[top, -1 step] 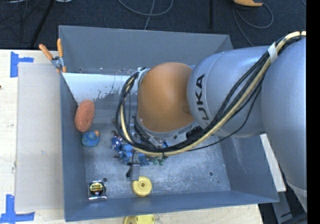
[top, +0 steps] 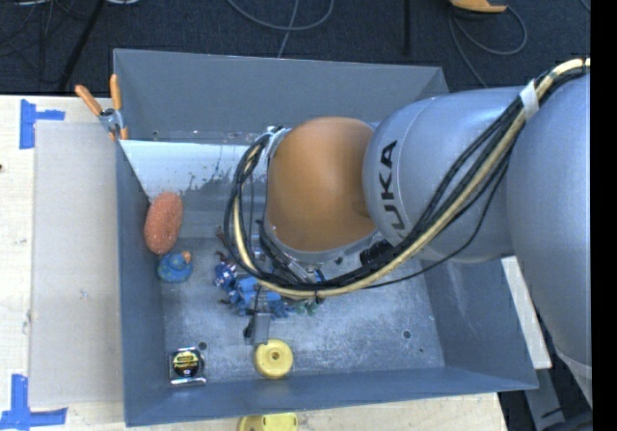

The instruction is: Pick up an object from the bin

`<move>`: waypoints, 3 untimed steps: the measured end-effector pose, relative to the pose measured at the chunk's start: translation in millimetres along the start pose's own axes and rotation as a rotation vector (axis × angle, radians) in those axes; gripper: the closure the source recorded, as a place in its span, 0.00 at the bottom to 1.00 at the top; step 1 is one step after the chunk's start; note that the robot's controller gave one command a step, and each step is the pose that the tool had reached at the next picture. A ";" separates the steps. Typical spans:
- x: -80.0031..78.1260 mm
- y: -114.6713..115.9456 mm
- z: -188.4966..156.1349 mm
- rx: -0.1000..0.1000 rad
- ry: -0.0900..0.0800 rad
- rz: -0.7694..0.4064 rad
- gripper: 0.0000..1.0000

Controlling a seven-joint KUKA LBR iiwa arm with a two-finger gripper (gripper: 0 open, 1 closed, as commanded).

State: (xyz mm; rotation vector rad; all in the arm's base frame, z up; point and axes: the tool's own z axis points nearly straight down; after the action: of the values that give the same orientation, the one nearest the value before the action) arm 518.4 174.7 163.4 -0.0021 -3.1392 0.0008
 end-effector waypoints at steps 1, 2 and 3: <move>-1.3 0.3 38.3 -0.002 -0.006 0.066 0.00; -22.2 -17.2 93.4 -0.002 -0.003 0.246 1.00; -22.2 -17.2 93.4 -0.002 -0.003 0.247 1.00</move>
Offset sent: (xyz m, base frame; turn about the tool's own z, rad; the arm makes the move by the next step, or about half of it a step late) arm 0.0212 -0.0171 -0.0934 0.2418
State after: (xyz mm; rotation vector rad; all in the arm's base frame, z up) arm 540.4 157.4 70.0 -0.3886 -3.1186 -0.0017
